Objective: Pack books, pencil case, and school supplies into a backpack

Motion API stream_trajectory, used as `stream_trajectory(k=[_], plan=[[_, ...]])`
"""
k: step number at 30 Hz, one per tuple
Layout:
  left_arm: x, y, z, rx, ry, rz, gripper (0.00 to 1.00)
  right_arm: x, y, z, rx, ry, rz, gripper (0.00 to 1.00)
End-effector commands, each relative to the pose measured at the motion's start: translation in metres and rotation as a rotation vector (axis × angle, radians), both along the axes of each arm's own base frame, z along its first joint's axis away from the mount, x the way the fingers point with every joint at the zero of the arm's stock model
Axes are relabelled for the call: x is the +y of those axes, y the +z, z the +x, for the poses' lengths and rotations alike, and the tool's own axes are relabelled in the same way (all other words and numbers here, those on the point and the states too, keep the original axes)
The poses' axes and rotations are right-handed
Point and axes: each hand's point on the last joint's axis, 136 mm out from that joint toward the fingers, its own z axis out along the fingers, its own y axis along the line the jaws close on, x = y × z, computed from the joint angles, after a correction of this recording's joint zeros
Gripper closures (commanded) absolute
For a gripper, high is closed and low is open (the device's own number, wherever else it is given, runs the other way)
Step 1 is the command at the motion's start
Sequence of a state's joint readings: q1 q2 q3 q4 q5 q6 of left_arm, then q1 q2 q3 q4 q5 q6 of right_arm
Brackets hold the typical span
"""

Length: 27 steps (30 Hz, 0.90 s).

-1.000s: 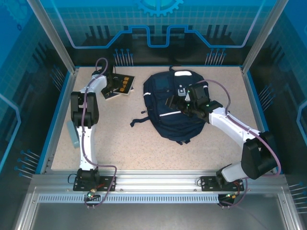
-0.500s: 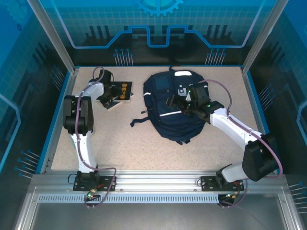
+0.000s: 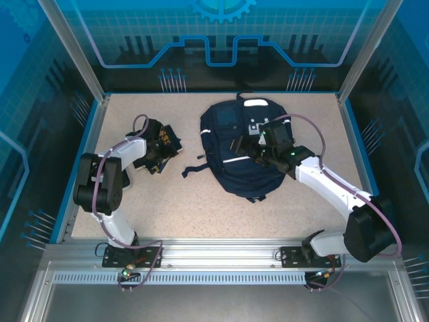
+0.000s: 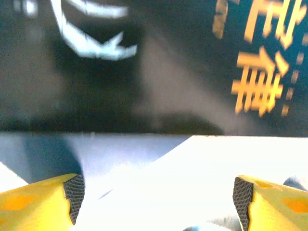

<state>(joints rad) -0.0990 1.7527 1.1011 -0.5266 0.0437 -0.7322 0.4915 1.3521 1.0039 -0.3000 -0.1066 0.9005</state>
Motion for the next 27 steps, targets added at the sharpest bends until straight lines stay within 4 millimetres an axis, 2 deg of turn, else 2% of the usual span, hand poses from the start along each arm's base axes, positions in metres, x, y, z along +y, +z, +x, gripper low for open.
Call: stream_trajectory(k=[1,5,8,11,18,23,27], plan=[[-0.005,0.029,-0.008,-0.037,-0.044,-0.014,0.16,0.006,-0.001,-0.01,0.005,0.015,-0.009,0.09],[0.015,0.054,-0.001,-0.091,-0.059,0.066,0.11,0.017,-0.005,-0.016,0.015,0.042,-0.013,0.09],[0.033,0.061,0.009,-0.134,-0.044,0.098,0.07,0.027,-0.009,-0.022,0.021,0.063,-0.016,0.08],[0.048,0.059,0.02,-0.155,-0.037,0.108,0.04,0.036,-0.012,-0.025,0.027,0.082,-0.013,0.08],[0.073,0.034,0.043,-0.125,-0.057,0.132,0.01,0.062,-0.02,-0.031,0.049,0.121,-0.011,0.08],[0.069,0.015,0.045,-0.08,-0.1,0.113,0.01,0.077,-0.021,-0.036,0.06,0.157,-0.029,0.08],[0.048,0.0,0.036,-0.06,-0.123,0.003,0.05,0.086,-0.019,-0.039,0.058,0.173,-0.022,0.09]])
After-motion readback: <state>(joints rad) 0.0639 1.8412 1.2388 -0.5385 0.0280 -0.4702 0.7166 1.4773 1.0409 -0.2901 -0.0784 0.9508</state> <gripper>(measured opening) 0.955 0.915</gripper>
